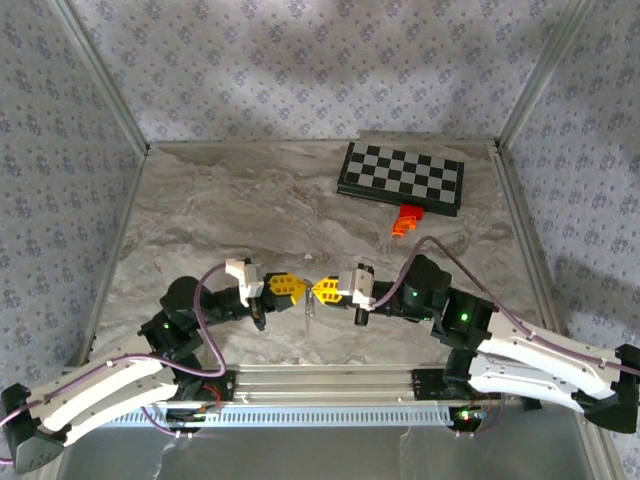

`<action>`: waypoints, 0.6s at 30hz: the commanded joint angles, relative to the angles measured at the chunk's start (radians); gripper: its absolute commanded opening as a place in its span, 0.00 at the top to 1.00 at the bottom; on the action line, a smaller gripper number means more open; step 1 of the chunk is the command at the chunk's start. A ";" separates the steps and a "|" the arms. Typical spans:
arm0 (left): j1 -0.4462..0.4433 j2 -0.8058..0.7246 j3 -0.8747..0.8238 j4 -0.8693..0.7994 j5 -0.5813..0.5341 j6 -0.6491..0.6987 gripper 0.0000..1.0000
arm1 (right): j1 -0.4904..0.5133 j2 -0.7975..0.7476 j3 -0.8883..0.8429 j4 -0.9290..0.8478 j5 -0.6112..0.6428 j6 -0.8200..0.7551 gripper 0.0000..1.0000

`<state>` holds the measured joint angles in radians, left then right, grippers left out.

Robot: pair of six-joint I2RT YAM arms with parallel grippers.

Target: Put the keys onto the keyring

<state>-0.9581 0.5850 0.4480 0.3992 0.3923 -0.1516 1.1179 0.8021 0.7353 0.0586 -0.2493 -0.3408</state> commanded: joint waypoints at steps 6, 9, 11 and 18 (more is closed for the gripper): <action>0.000 -0.011 -0.008 0.161 -0.067 -0.043 1.00 | 0.010 -0.025 -0.013 0.018 -0.033 0.031 0.86; -0.002 -0.030 -0.020 0.154 -0.075 -0.036 1.00 | 0.009 -0.030 -0.014 0.026 -0.040 0.042 0.82; -0.002 -0.048 -0.027 0.144 -0.082 -0.024 1.00 | 0.009 -0.040 -0.024 0.046 -0.046 0.056 0.80; -0.002 -0.086 -0.002 0.073 -0.011 0.049 1.00 | -0.021 -0.087 -0.024 0.080 -0.073 0.142 0.75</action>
<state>-0.9577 0.5228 0.4171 0.4622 0.3382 -0.1448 1.1126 0.7395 0.7017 0.0921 -0.2882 -0.2573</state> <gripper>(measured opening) 0.052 0.250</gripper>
